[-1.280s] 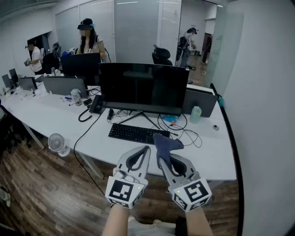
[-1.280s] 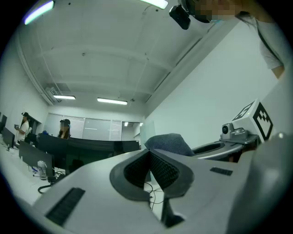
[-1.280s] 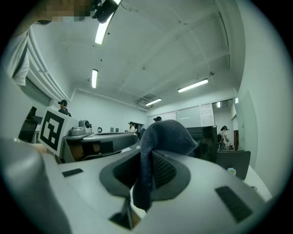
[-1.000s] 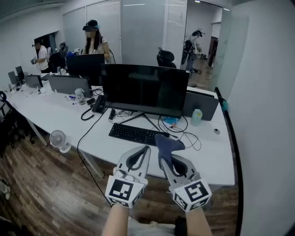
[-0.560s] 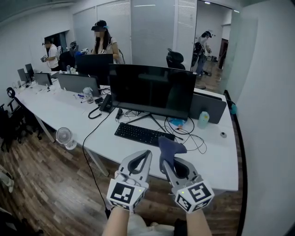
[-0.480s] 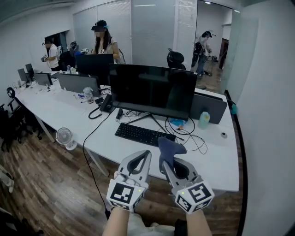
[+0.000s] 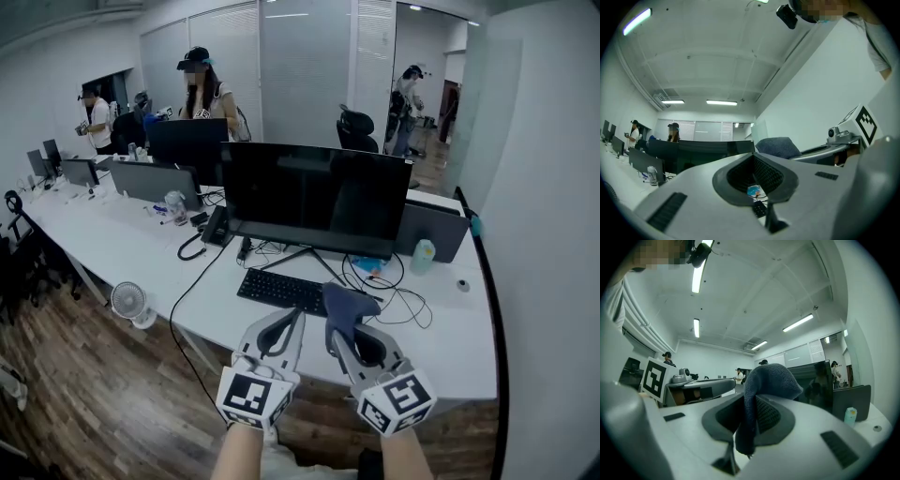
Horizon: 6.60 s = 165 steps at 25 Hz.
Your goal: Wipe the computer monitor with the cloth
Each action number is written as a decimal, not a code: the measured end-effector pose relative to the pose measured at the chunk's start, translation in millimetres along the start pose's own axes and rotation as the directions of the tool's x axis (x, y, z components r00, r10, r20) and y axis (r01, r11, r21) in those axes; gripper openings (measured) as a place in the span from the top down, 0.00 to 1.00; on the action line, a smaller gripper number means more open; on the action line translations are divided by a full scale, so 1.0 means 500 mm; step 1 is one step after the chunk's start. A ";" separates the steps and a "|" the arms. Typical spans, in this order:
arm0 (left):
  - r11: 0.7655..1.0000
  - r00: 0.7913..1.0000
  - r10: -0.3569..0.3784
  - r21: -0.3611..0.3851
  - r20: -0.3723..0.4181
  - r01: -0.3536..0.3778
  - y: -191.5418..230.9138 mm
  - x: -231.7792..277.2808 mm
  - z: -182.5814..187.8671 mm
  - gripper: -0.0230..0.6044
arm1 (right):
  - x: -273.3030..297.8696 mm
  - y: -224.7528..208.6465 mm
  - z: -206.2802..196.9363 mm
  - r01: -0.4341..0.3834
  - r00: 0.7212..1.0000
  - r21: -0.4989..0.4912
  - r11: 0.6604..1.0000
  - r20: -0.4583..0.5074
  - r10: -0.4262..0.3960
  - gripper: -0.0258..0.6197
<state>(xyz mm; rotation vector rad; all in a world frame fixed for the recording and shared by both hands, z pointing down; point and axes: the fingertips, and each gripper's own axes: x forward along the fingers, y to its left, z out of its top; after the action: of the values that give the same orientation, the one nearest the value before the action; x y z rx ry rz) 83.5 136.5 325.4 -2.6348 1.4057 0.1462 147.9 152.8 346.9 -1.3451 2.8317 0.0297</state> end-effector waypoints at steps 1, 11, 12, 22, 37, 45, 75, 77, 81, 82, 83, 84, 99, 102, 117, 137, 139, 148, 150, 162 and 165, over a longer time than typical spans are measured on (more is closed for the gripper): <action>1.000 1.000 -0.003 -0.003 0.000 0.003 0.015 0.007 -0.001 0.95 | 0.015 -0.001 0.002 0.003 1.000 -0.002 1.000 0.001 -0.003 0.87; 0.999 0.999 -0.033 0.004 -0.006 0.033 0.177 0.061 -0.029 0.95 | 0.186 -0.002 -0.001 0.027 1.000 -0.004 1.000 0.003 -0.027 0.87; 0.999 0.999 -0.033 0.001 -0.009 0.033 0.192 0.064 -0.032 0.95 | 0.202 -0.001 -0.003 0.027 1.000 -0.004 1.000 0.002 -0.027 0.87; 0.998 0.998 -0.058 -0.024 -0.028 0.058 0.325 0.079 -0.071 0.95 | 0.347 0.025 -0.009 0.037 0.999 -0.002 0.999 -0.001 -0.037 0.87; 0.998 0.998 -0.051 -0.039 -0.048 0.049 0.407 0.197 -0.096 0.95 | 0.434 -0.052 -0.010 0.017 0.999 -0.042 0.999 -0.049 -0.020 0.87; 0.999 0.999 0.037 -0.029 -0.028 -0.038 0.449 0.267 -0.070 0.95 | 0.504 -0.101 0.018 -0.064 0.997 -0.075 0.995 -0.039 0.061 0.87; 0.997 0.997 0.060 0.052 -0.040 -0.058 0.791 0.428 -0.017 0.95 | 0.910 -0.129 0.178 -0.098 0.994 -0.245 0.964 0.012 0.104 0.87; 0.997 0.998 0.062 0.048 -0.029 -0.061 0.814 0.434 -0.014 0.95 | 0.938 -0.134 0.183 -0.086 0.996 -0.236 0.968 0.006 0.089 0.87; 0.998 0.999 0.046 0.041 -0.027 -0.045 0.854 0.450 -0.013 0.95 | 0.992 -0.142 0.198 -0.076 0.997 -0.220 0.973 0.004 0.079 0.87; 0.998 0.999 0.044 0.041 -0.023 -0.043 0.864 0.455 -0.014 0.95 | 1.007 -0.145 0.201 -0.075 0.997 -0.216 0.974 0.002 0.077 0.87; 0.998 0.999 0.041 0.040 -0.021 -0.040 0.874 0.460 -0.015 0.95 | 1.021 -0.148 0.204 -0.073 0.997 -0.212 0.974 -0.003 0.074 0.87; 0.999 0.999 0.036 0.040 -0.022 -0.035 0.881 0.465 -0.017 0.95 | 1.036 -0.152 0.207 -0.071 0.997 -0.211 0.975 -0.011 0.070 0.87; 0.999 0.995 -0.040 -0.013 -0.091 0.039 0.949 0.508 -0.090 0.95 | 1.200 -0.182 0.225 -0.073 0.985 -0.192 0.979 -0.167 0.041 0.87; 0.998 0.995 -0.053 -0.023 -0.081 0.052 0.954 0.515 -0.095 0.95 | 1.220 -0.187 0.222 -0.065 0.983 -0.179 0.982 -0.182 0.032 0.87; 0.997 0.997 -0.068 -0.030 -0.040 0.067 0.969 0.530 -0.086 0.95 | 1.248 -0.227 0.221 0.000 0.980 -0.144 0.990 -0.197 -0.029 0.87; 0.998 0.997 -0.054 -0.017 -0.061 0.053 0.910 0.536 -0.071 0.95 | 1.166 -0.280 0.219 0.108 0.948 -0.330 0.938 -0.249 -0.197 0.87; 0.998 0.996 -0.056 -0.012 -0.062 0.056 0.898 0.540 -0.072 0.95 | 1.155 -0.289 0.217 0.111 0.949 -0.328 0.938 -0.246 -0.198 0.87; 0.998 0.998 -0.035 -0.052 -0.059 0.032 0.859 0.559 -0.066 0.95 | 1.105 -0.329 0.222 0.124 0.945 -0.322 0.939 -0.251 -0.211 0.87; 0.998 0.997 -0.034 -0.055 -0.065 0.031 0.847 0.565 -0.064 0.95 | 1.093 -0.338 0.222 0.126 0.944 -0.328 0.936 -0.251 -0.216 0.87; 0.998 0.998 -0.039 -0.042 -0.054 0.037 0.772 0.597 -0.056 0.95 | 1.029 -0.389 0.222 0.135 0.938 -0.354 0.925 -0.257 -0.235 0.87; 0.999 0.998 -0.040 -0.034 -0.057 0.038 0.755 0.607 -0.054 0.95 | 1.017 -0.400 0.223 0.133 0.938 -0.350 0.927 -0.257 -0.231 0.87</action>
<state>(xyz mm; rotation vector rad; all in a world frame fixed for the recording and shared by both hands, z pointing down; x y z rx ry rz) -61.3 -323.1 271.3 -2.7123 1.3799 0.0898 -18.7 -365.5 225.5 -1.8213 3.0242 0.3435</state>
